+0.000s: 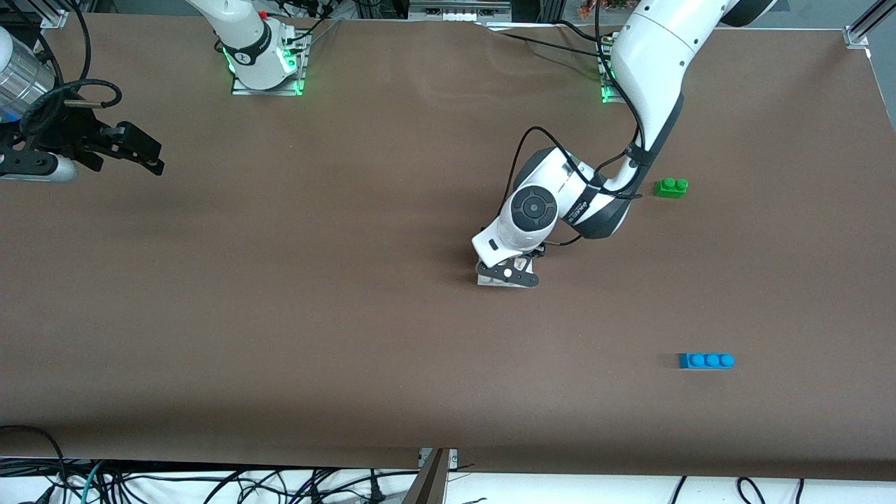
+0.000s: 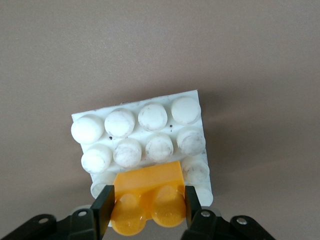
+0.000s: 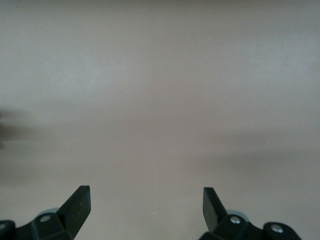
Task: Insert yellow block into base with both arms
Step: 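Press the yellow block down onto the base plate studs with the left gripper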
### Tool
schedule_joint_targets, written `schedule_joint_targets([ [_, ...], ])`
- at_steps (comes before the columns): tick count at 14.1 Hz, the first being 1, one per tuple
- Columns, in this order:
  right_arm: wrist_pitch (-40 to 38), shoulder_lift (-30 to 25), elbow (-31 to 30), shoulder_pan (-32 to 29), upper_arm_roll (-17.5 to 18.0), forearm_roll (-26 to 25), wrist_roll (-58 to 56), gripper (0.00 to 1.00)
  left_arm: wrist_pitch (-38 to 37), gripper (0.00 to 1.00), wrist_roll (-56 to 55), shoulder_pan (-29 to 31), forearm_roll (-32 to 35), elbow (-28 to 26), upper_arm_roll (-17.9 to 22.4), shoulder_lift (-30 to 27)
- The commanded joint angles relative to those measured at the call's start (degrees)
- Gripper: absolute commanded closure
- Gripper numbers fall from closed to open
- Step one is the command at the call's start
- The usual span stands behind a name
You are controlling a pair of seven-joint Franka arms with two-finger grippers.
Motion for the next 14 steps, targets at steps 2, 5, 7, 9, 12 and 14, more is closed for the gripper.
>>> schedule_joint_targets([
  [2,-1.5,0.4,1.6,-0.2,0.2,0.2,-0.5,0.01,0.2,0.53,-0.6,-0.9,1.2,0.7,0.4,1.0],
  [5,-1.5,0.4,1.6,-0.2,0.2,0.2,-0.5,0.01,0.2,0.53,-0.5,-0.9,1.2,0.7,0.4,1.2],
  [7,-1.5,0.4,1.6,-0.2,0.2,0.2,-0.5,0.01,0.2,0.52,-0.5,-0.9,1.2,0.7,0.4,1.2],
  [9,-1.5,0.4,1.6,-0.2,0.2,0.2,-0.5,0.01,0.1,0.00,-1.2,-1.0,1.2,0.7,0.4,1.2],
  [12,-1.4,0.5,1.6,-0.2,0.2,0.2,-0.5,0.01,-0.5,0.00,-2.8,-1.0,1.1,0.7,0.4,0.6],
  [14,-1.4,0.5,1.6,-0.2,0.2,0.2,-0.5,0.01,-2.2,0.00,-3.5,-0.8,1.1,0.8,0.3,-0.8],
])
